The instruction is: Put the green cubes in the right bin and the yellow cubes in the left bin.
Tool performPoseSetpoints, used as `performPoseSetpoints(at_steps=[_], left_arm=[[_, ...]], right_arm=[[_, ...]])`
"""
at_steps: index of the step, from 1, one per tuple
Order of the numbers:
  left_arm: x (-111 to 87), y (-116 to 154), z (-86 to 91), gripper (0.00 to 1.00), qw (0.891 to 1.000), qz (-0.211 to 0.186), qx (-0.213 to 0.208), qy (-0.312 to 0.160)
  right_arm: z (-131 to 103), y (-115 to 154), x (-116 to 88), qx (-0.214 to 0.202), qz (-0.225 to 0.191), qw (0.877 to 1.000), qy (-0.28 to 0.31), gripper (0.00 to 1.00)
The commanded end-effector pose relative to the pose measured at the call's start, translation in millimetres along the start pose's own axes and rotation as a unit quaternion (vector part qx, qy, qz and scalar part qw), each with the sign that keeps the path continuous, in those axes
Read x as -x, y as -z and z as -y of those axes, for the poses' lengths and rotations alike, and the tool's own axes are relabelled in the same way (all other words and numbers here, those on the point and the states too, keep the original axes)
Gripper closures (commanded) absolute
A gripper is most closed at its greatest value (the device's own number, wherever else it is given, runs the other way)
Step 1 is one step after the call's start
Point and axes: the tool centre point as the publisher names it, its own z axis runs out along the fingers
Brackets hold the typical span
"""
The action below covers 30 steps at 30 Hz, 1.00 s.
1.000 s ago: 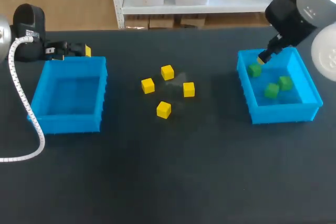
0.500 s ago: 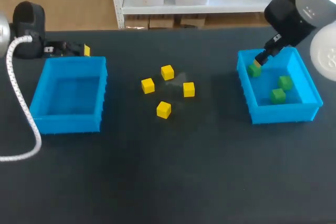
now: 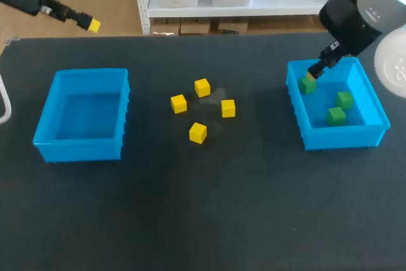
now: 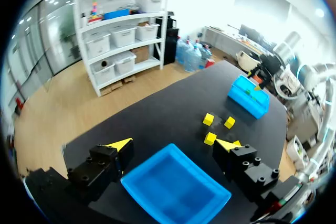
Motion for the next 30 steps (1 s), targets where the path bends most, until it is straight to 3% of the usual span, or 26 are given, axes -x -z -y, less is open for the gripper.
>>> performPoseSetpoints(at_steps=[1,8,13,30], left_arm=[[41.5,-23.7,-14.1,0.00,0.994,-0.097,-0.040,-0.038],[64.2,-56.4,-15.2,0.00,0.984,-0.137,-0.079,-0.081],[73.8,-76.7,-6.5,0.00,0.973,-0.169,-0.105,-0.119],[71.4,-120.9,29.2,0.00,0.929,-0.261,-0.170,-0.202]], right_arm=[[0.2,0.4,-0.3,0.001,0.000,1.000,0.000,0.00],[0.2,0.4,-0.3,0.001,0.000,1.000,0.000,0.00],[0.2,0.4,-0.3,0.001,0.000,1.000,0.000,0.00],[0.2,0.4,-0.3,0.001,0.000,1.000,0.000,0.00]])
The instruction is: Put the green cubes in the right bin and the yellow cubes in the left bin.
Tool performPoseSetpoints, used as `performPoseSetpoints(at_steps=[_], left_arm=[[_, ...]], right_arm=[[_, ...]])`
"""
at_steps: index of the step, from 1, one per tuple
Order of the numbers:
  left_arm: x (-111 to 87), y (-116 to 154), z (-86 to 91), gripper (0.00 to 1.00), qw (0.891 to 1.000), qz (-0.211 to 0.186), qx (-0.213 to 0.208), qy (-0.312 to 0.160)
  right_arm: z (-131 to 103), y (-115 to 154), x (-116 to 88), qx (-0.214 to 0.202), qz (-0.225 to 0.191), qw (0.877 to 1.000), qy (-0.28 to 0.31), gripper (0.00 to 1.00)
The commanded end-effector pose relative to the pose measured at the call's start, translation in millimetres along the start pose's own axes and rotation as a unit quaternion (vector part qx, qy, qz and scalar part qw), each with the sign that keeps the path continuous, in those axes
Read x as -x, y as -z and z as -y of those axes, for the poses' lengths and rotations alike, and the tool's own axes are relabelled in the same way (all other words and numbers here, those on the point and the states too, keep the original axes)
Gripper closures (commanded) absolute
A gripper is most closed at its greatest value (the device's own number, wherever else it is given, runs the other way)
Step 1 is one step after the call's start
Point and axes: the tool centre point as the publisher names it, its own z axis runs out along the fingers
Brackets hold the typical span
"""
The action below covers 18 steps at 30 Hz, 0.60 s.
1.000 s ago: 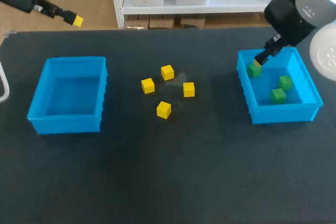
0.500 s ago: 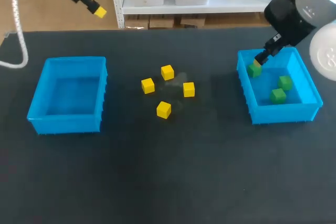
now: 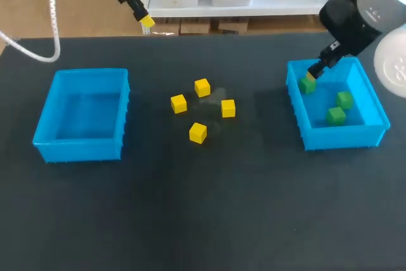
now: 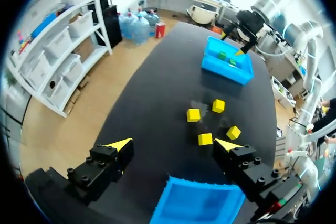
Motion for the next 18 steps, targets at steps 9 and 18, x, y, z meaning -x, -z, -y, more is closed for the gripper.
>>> performPoseSetpoints(at_steps=[9,18], left_arm=[[11.4,-24.7,14.6,0.00,0.989,-0.123,-0.081,-0.026],[14.9,-46.1,33.1,0.00,0.983,-0.147,-0.106,-0.042]], right_arm=[[0.2,0.4,-0.4,0.001,0.001,1.000,0.000,0.00],[0.2,0.4,-0.4,0.001,0.001,1.000,0.000,0.00]])
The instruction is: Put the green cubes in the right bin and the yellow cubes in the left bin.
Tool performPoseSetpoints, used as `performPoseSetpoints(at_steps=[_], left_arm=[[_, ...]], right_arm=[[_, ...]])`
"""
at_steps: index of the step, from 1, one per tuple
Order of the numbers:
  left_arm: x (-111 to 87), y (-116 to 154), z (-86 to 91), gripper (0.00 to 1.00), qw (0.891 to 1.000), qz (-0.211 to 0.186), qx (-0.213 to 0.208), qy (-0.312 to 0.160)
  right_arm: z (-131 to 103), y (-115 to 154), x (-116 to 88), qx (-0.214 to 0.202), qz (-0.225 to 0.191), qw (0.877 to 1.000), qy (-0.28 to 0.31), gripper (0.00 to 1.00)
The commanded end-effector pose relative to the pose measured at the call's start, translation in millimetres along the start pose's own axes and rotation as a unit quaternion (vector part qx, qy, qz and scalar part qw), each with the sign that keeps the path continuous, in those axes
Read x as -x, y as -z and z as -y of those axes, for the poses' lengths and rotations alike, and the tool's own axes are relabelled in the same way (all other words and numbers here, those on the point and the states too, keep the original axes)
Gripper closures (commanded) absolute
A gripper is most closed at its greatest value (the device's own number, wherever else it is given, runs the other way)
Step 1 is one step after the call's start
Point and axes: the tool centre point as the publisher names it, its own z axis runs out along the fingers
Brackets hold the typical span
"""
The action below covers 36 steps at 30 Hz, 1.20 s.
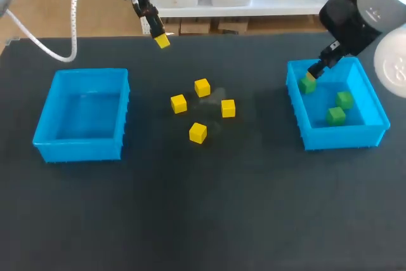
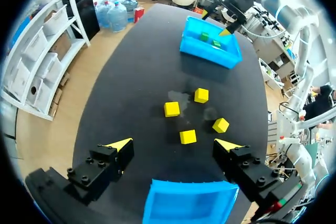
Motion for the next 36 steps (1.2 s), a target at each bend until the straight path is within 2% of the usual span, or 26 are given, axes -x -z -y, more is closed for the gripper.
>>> performPoseSetpoints(at_steps=[1,12,20,27,36], left_arm=[[10.6,-6.7,-6.7,0.00,0.995,-0.082,-0.053,-0.001],[22.7,-31.2,-10.9,0.00,0.992,-0.108,-0.059,0.007],[40.1,-52.0,-14.5,0.00,0.991,-0.114,-0.074,0.008],[46.7,-72.8,-0.5,0.00,0.985,-0.140,-0.102,-0.012],[50.9,-94.7,9.7,0.00,0.982,-0.141,-0.123,-0.004]], right_arm=[[0.2,0.3,-0.4,0.001,0.001,1.000,0.000,0.00],[0.2,0.3,-0.4,0.001,0.001,1.000,0.000,0.00],[0.2,0.3,-0.4,0.001,0.001,1.000,0.000,0.00],[0.2,0.3,-0.4,0.001,0.001,1.000,0.000,0.00],[0.2,0.3,-0.4,0.001,0.001,1.000,0.000,0.00]])
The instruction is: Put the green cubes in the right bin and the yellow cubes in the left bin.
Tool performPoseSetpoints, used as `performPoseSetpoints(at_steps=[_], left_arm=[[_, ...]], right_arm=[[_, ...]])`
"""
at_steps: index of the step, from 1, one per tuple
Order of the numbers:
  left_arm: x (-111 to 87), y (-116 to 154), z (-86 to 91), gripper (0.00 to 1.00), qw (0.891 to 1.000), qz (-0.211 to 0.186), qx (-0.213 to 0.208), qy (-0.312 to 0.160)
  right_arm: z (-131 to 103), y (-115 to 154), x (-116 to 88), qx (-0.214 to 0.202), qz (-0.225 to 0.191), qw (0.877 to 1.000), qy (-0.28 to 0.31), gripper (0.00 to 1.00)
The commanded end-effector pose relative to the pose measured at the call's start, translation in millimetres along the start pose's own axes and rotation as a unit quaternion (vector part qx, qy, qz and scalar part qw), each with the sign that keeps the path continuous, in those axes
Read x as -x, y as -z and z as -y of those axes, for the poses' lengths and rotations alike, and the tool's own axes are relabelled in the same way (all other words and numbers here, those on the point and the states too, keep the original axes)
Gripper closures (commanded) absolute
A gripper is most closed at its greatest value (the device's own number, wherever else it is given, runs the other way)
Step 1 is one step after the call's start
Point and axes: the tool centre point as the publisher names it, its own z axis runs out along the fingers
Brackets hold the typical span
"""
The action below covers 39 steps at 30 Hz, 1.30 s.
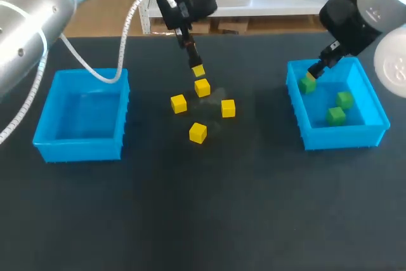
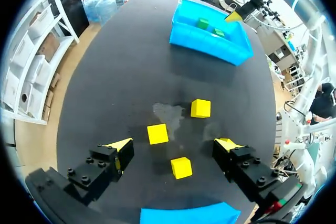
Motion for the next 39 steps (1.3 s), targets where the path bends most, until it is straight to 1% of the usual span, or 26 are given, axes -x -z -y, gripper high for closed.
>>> performPoseSetpoints(at_steps=[1,8,15,20,28,32,37,39], left_arm=[[10.1,-6.1,-8.0,0.00,0.988,-0.098,-0.119,0.000],[14.1,-22.0,-6.6,0.00,0.983,-0.129,-0.131,-0.002],[9.7,-38.0,-2.9,0.00,0.977,-0.159,-0.140,0.002],[7.6,-48.5,4.2,0.00,0.975,-0.164,-0.149,0.007],[2.2,-59.1,4.1,0.00,0.972,-0.179,-0.152,0.016],[0.8,-61.3,3.7,0.00,0.973,-0.176,-0.150,0.017],[-2.3,-60.4,-4.7,0.00,0.974,-0.175,-0.143,0.024],[-3.2,-58.1,-10.6,0.00,0.976,-0.171,-0.132,0.028]], right_arm=[[0.2,0.3,-0.4,0.000,0.001,1.000,0.000,0.00],[0.2,0.3,-0.4,0.000,0.001,1.000,0.000,0.00],[0.2,0.3,-0.4,0.000,0.001,1.000,0.000,0.00],[0.2,0.3,-0.4,0.000,0.001,1.000,0.000,0.00],[0.2,0.3,-0.4,0.000,0.001,1.000,0.000,0.00],[0.2,0.3,-0.4,0.000,0.001,1.000,0.000,0.00],[0.2,0.3,-0.4,0.000,0.001,1.000,0.000,0.00],[0.2,0.3,-0.4,0.000,0.001,1.000,0.000,0.00]])
